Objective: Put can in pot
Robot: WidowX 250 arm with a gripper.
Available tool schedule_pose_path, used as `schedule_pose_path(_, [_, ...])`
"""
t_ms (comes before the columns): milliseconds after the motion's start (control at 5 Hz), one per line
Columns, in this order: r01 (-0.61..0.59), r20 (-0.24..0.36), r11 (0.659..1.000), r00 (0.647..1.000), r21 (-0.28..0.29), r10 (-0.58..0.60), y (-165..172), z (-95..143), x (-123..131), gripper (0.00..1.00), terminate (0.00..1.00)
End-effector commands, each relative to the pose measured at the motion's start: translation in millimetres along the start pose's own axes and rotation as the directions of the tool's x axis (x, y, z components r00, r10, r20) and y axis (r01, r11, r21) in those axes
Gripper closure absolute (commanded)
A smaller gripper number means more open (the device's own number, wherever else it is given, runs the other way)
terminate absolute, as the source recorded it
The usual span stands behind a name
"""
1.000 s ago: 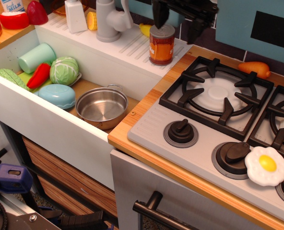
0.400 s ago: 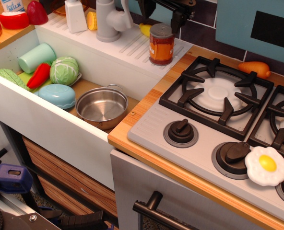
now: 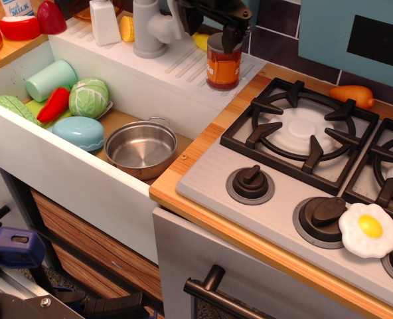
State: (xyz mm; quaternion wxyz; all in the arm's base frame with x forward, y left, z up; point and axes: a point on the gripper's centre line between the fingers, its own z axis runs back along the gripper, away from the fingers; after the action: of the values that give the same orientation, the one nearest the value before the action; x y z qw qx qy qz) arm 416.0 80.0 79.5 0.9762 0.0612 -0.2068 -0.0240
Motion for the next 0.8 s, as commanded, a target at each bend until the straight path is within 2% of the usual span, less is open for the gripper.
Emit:
schedule_pose_path(0, [0.01,0.045,1.0,0.999,-0.002,-0.01,5.8,0.1,7.9,0.0,0.0])
schedule_pose_path(600, [0.038,0.078,0.999,0.996,-0.031,-0.035,6.7,-15.2,17.0,0.0,0.0])
